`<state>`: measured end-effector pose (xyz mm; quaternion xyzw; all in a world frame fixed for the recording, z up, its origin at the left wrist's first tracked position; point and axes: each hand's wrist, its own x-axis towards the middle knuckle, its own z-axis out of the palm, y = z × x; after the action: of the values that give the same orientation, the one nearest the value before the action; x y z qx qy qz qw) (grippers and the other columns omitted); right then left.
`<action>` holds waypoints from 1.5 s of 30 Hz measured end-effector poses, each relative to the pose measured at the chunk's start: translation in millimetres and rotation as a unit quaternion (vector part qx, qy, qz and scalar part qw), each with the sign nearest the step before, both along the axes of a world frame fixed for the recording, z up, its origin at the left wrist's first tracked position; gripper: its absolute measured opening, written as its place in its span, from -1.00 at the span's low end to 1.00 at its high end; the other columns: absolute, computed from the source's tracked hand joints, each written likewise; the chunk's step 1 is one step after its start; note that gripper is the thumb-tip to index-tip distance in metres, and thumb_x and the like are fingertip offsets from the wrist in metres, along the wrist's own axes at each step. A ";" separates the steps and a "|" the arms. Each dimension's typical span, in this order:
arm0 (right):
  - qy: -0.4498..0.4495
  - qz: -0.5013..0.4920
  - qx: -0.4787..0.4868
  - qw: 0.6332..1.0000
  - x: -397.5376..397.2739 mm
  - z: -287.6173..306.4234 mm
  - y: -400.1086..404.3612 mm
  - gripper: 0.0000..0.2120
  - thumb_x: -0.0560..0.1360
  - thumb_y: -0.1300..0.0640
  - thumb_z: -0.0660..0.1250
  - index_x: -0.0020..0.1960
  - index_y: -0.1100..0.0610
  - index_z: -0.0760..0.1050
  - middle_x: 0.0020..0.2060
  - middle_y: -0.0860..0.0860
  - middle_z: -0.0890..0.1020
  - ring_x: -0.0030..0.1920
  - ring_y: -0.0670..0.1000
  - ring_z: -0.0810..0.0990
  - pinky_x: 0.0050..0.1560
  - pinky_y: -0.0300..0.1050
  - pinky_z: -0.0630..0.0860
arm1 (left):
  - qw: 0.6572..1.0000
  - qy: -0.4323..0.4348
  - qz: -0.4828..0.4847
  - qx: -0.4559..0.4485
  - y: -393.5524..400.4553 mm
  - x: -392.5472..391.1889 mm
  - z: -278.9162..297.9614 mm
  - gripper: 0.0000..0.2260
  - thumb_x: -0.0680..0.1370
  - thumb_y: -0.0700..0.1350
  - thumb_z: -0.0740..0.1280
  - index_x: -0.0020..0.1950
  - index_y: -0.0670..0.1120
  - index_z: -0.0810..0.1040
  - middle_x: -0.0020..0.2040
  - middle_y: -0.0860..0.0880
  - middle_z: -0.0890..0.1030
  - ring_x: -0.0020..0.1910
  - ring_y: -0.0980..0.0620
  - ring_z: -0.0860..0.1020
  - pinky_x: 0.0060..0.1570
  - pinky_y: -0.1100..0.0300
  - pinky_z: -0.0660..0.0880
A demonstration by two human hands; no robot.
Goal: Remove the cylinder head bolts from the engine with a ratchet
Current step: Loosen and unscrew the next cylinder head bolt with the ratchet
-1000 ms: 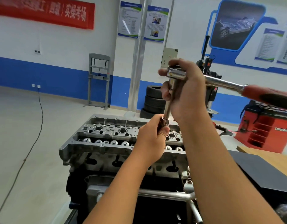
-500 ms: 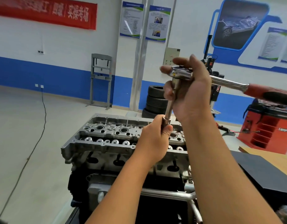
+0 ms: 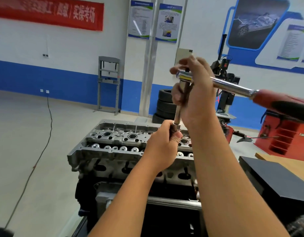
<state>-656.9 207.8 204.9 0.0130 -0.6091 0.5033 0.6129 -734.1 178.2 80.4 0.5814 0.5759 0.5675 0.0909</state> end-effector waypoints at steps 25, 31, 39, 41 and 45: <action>0.077 -0.196 0.072 0.975 -3.8 -5.6 -1.5 -0.84 0.61 0.27 0.35 -0.15 0.18 0.51 -0.32 0.13 0.56 -0.50 0.19 0.50 -0.52 -0.04 0.41 | 0.996 -0.036 0.012 0.079 6.3 10.0 -0.2 -0.77 0.62 -0.22 0.32 -0.03 0.15 0.55 -0.23 0.17 0.65 -0.25 0.13 0.57 -0.29 0.25 0.48; 0.020 -0.075 0.012 0.997 -10.2 -2.6 -5.0 -0.97 0.43 0.13 0.40 -0.18 0.06 0.59 -0.24 0.04 0.65 -0.52 0.14 0.52 -0.47 -0.19 0.33 | 0.998 0.000 0.006 0.065 3.4 4.6 -1.0 -0.85 0.64 -0.13 0.32 -0.03 0.13 0.45 -0.25 0.11 0.59 -0.29 0.09 0.53 -0.25 0.09 0.49; 0.057 -0.011 -0.060 0.996 14.5 -4.7 12.7 -0.89 0.65 0.12 0.32 0.03 0.17 0.50 -0.07 0.21 0.70 -0.49 0.14 0.56 -0.42 -0.15 0.38 | 0.998 -0.032 0.015 0.058 4.1 12.0 2.2 -0.76 0.65 -0.19 0.33 0.00 0.19 0.51 -0.19 0.10 0.67 -0.13 0.01 0.64 -0.04 -0.09 0.61; 0.094 -0.132 -0.003 0.987 4.7 -8.3 5.8 -0.89 0.65 0.16 0.36 -0.05 0.15 0.54 -0.17 0.18 0.67 -0.45 0.26 0.62 -0.52 -0.16 0.41 | 0.997 -0.028 0.033 0.070 5.2 14.6 1.1 -0.75 0.64 -0.22 0.33 -0.01 0.18 0.53 -0.21 0.15 0.66 -0.18 0.06 0.61 -0.12 -0.03 0.59; 0.063 -0.261 0.084 0.960 -11.2 -11.0 -4.6 -0.89 0.57 0.10 0.43 -0.05 0.15 0.62 -0.31 -0.07 0.65 -0.38 0.15 0.68 -0.43 0.05 0.61 | 0.996 -0.016 0.034 0.087 1.0 13.7 -0.3 -0.71 0.60 -0.30 0.31 -0.14 0.11 0.48 -0.30 0.17 0.58 -0.31 0.12 0.49 -0.30 0.20 0.42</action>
<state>-668.1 203.2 193.9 -0.0629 -0.5919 0.2710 0.7565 -720.4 179.2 80.1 0.5579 0.5427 0.6272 0.0297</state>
